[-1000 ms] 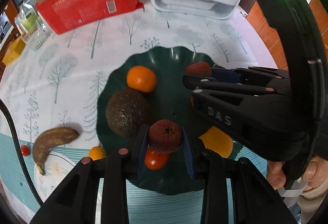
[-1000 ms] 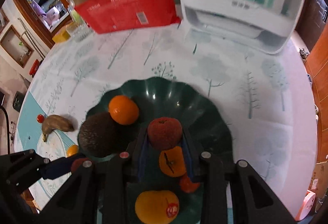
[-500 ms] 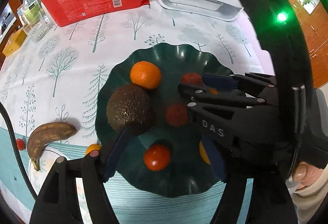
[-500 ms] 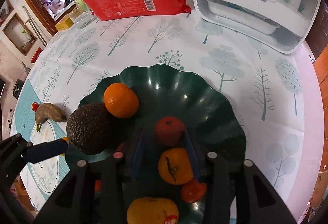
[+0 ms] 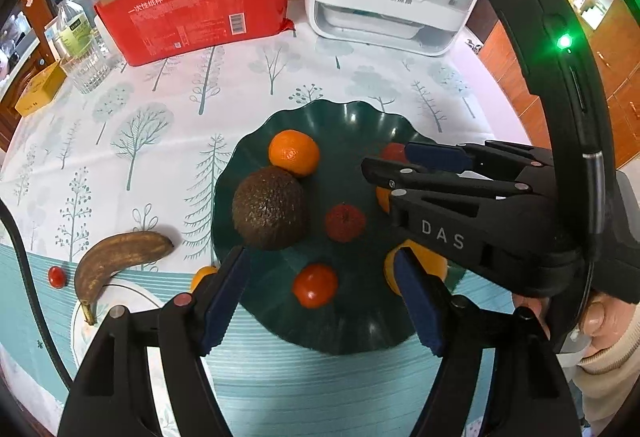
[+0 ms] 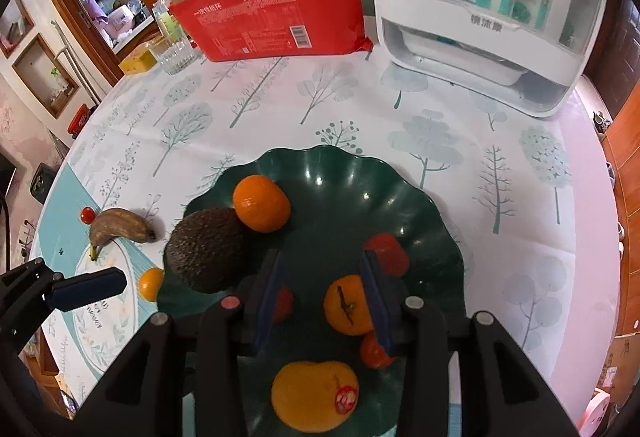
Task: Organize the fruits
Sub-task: 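Withdraw both open tools from the green plate toward the white plate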
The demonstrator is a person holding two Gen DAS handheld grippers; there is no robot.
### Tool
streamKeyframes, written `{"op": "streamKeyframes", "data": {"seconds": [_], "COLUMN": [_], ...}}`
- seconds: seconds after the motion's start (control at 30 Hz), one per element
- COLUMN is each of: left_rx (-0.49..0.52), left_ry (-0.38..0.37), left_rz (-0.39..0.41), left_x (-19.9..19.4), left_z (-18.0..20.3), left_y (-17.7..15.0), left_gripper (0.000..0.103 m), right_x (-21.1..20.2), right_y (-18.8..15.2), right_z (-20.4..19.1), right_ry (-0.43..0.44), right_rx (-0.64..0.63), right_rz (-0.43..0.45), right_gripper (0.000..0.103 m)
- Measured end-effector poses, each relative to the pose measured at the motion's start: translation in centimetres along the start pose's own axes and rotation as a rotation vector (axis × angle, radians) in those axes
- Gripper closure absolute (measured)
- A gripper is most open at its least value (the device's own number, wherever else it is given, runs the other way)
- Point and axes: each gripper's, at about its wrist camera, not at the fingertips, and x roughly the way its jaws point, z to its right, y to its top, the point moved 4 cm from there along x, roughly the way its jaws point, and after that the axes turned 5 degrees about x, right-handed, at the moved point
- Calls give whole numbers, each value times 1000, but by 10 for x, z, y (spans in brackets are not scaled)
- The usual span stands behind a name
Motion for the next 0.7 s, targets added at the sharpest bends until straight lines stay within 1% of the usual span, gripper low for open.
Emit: {"op": "streamKeyframes", "data": {"seconds": [0.17, 0.23, 0.3, 0.4, 0.6, 0.7], "left_rx": [16, 15, 13, 3, -21, -24], "left_ry": [-25, -14, 20, -15, 1, 23], "left_rz": [12, 34, 51, 66, 73, 74], "left_x": [-22, -32, -45, -60, -88, -107], "left_z": [-1, -3, -6, -12, -40, -64], "left_y": [-10, -13, -17, -20, -32, -38], "left_gripper": [30, 30, 30, 30, 30, 30], "right_x": [-22, -34, -43, -63, -100, -115], "right_y": [-4, -6, -8, -12, -20, -22], "right_z": [-7, -11, -14, -25, -56, -74], "right_ry": [2, 10, 14, 21, 13, 2], "right_rx": [16, 29, 36, 36, 16, 8], "right_rz": [28, 46, 60, 89, 137, 159], "right_gripper": [63, 63, 63, 63, 62, 62]}}
